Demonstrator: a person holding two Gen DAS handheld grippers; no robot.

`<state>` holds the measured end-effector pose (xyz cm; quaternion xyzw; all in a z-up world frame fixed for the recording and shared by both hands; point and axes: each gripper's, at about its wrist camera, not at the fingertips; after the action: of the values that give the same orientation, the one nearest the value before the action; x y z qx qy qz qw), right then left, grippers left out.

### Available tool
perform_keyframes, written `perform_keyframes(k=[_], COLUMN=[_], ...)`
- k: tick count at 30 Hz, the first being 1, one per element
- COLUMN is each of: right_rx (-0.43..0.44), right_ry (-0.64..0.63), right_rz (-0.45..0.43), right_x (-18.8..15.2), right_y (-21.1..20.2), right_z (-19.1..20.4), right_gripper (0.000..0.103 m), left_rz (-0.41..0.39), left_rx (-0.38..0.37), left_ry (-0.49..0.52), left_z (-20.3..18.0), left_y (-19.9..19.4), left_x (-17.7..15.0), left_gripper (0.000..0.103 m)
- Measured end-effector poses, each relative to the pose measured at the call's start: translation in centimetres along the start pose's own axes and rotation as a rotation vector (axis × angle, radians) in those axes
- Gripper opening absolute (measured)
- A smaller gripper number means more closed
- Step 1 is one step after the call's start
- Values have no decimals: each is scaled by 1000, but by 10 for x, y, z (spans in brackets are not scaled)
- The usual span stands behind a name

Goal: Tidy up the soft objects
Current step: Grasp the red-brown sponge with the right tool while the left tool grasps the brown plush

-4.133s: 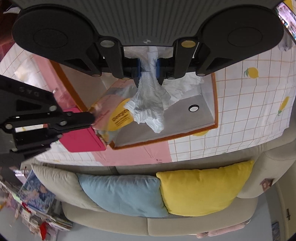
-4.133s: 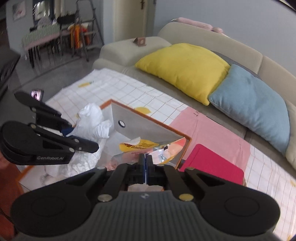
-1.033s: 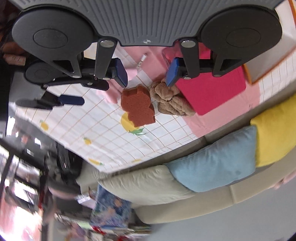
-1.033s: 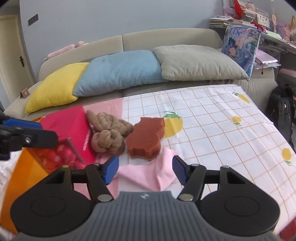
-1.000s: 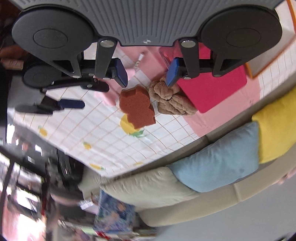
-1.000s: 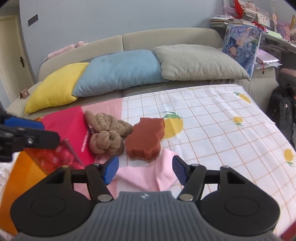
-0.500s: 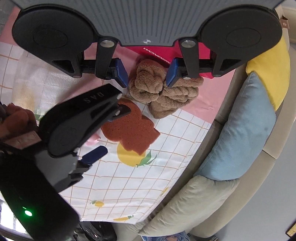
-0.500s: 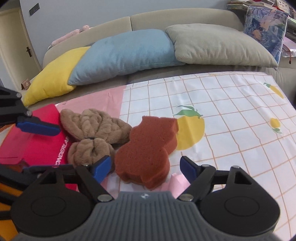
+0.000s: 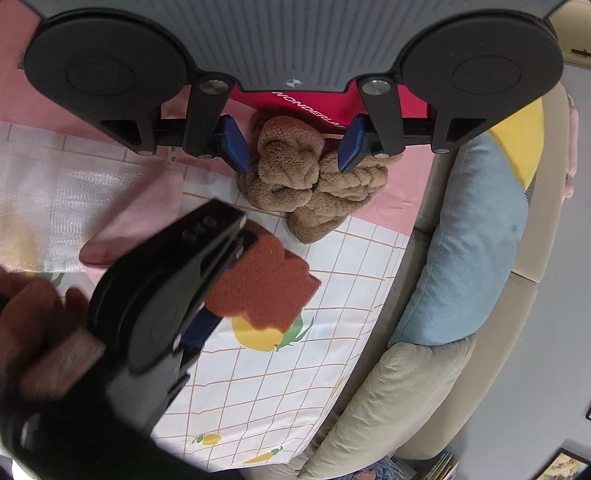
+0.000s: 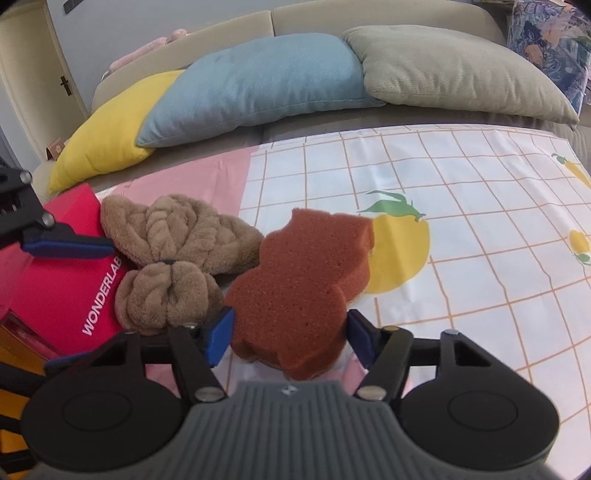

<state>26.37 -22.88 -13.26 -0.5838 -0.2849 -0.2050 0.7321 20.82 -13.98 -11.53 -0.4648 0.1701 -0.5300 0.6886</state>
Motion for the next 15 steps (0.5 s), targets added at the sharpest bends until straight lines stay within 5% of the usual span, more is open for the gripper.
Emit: perform_keyframes(k=[6,11,15], right_rx=[-18,-51,-120], right_ry=[143,223,156], right_rz=[-83,8,71], right_x=[10,6,-3], right_y=[-30,-29,-24], right_z=[-42,-73,-70], right_gripper=[63,66,71], left_rz=[8,69,126], left_rx=[8,53,72], left_ry=[14,102,164], left_z=[-1,-14,-24], left_y=[3,17,29], left_x=[4,5,6], left_gripper=[65,66,66])
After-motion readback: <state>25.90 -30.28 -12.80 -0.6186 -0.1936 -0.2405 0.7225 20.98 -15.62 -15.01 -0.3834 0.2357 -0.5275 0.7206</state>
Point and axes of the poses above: each gripper's, at about its wrist camera, not at the fingertips, and y roughly the way its jaws point, z to its left, x to its top, and after that the axes turned 7 degrees about -x, right-handed
